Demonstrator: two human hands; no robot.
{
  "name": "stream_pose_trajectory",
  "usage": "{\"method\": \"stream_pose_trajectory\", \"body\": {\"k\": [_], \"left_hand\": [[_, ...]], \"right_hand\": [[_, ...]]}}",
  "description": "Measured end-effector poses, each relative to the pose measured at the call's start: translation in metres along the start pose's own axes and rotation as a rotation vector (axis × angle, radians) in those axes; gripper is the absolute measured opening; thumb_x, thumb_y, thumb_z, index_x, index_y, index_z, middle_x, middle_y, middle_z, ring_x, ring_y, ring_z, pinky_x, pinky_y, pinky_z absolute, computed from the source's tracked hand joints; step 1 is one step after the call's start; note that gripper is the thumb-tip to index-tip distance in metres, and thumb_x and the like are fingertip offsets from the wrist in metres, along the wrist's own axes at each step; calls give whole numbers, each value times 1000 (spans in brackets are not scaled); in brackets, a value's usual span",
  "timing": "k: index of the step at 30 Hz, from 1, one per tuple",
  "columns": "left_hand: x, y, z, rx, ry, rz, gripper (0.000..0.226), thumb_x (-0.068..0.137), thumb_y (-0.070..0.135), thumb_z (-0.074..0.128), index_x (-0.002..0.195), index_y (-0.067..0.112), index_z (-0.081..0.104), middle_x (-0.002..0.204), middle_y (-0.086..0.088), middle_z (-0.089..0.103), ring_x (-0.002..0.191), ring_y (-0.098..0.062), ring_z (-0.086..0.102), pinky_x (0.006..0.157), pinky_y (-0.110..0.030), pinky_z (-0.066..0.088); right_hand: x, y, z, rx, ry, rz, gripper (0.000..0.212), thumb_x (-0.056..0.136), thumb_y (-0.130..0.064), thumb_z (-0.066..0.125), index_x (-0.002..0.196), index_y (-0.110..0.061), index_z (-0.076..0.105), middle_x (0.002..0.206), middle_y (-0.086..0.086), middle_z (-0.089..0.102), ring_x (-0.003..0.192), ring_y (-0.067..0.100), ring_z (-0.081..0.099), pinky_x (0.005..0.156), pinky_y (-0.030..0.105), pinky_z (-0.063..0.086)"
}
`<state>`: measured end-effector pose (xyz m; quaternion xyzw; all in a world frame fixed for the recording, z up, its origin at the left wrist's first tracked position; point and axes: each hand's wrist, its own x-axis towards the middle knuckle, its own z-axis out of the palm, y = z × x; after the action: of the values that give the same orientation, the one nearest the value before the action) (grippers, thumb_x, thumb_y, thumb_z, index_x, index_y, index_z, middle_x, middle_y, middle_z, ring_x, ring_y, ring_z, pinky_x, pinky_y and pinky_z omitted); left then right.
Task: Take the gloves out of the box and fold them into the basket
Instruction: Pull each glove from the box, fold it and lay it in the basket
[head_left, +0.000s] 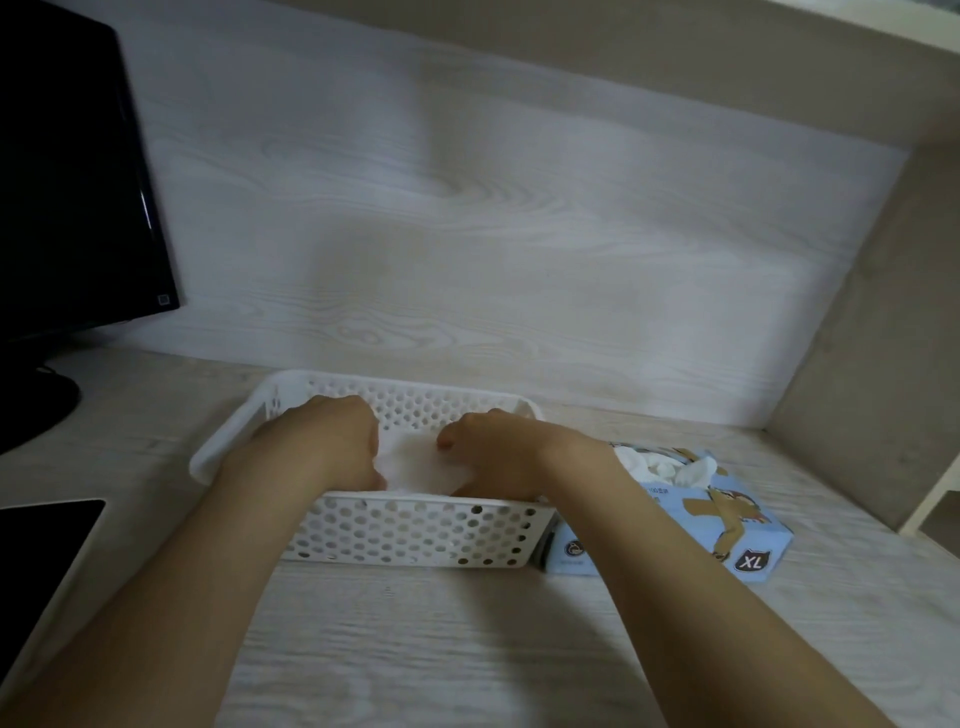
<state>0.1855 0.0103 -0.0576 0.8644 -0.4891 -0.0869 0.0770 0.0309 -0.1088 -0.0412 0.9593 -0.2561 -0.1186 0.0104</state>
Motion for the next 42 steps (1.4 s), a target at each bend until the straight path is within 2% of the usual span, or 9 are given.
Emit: {"method": "stream_pose_trajectory", "body": {"k": [6, 10, 13, 17, 20, 26, 30, 34, 42], "left_hand": [[-8, 11, -3, 46, 247, -55, 22, 87, 43, 78, 98, 25, 71, 103, 0, 66, 86, -21, 65, 77, -36, 58], [-22, 38, -3, -54, 637, 66, 20, 98, 41, 62, 91, 25, 69, 91, -4, 66, 80, -32, 63, 70, -39, 55], [-33, 62, 7, -114, 731, 278, 27, 99, 46, 55, 86, 27, 69, 75, 5, 67, 68, -24, 63, 63, -37, 55], [-43, 85, 27, -110, 776, 568, 27, 101, 45, 51, 87, 32, 68, 70, 13, 64, 59, -13, 59, 58, -31, 51], [-44, 95, 42, -73, 748, 709, 34, 104, 46, 39, 88, 32, 66, 74, 13, 59, 58, -12, 58, 56, -35, 54], [-47, 112, 57, 12, 844, 786, 29, 102, 45, 50, 104, 25, 71, 77, 9, 60, 57, -15, 56, 47, -27, 38], [-48, 120, 72, 157, 817, 785, 6, 88, 24, 68, 89, 19, 65, 93, -1, 57, 72, -20, 50, 58, -31, 34], [-47, 125, 77, 240, 834, 799, 32, 77, 8, 60, 107, 14, 69, 124, -12, 60, 97, -33, 55, 80, -45, 46], [-50, 131, 89, 301, 809, 846, 26, 93, 22, 49, 102, 13, 72, 92, -2, 64, 95, -34, 54, 84, -46, 42]], "right_hand": [[-17, 12, -3, 237, 320, 6, 81, 76, -58, 88, 146, -29, 59, 144, -4, 59, 132, 19, 55, 108, 40, 51], [-39, 33, 0, 384, 667, -41, 35, 92, -45, 76, 124, -31, 74, 117, -7, 68, 104, 9, 61, 88, 27, 50], [-53, 53, 11, 429, 805, -7, 24, 96, -18, 62, 111, -27, 78, 103, -8, 70, 89, 5, 62, 79, 21, 49], [-72, 85, 28, 475, 814, 78, 30, 90, -6, 56, 100, -25, 78, 88, -9, 72, 80, 6, 64, 74, 22, 51], [-89, 103, 43, 522, 786, 114, 26, 81, -18, 62, 99, -27, 78, 89, -12, 72, 84, 6, 65, 71, 15, 50], [-100, 121, 70, 694, 819, 98, 28, 75, -33, 70, 103, -32, 78, 100, -13, 75, 92, 6, 66, 72, 11, 50], [-103, 122, 70, 735, 789, 55, 24, 81, -13, 79, 99, -29, 79, 102, -13, 76, 94, 6, 68, 75, 14, 53], [-99, 123, 74, 744, 829, 68, 14, 87, -17, 83, 89, -31, 79, 92, -13, 76, 86, 7, 71, 73, 20, 56], [-89, 125, 83, 648, 952, 45, 10, 93, -19, 81, 93, -28, 84, 96, -10, 75, 85, 8, 69, 73, 17, 53]]}}
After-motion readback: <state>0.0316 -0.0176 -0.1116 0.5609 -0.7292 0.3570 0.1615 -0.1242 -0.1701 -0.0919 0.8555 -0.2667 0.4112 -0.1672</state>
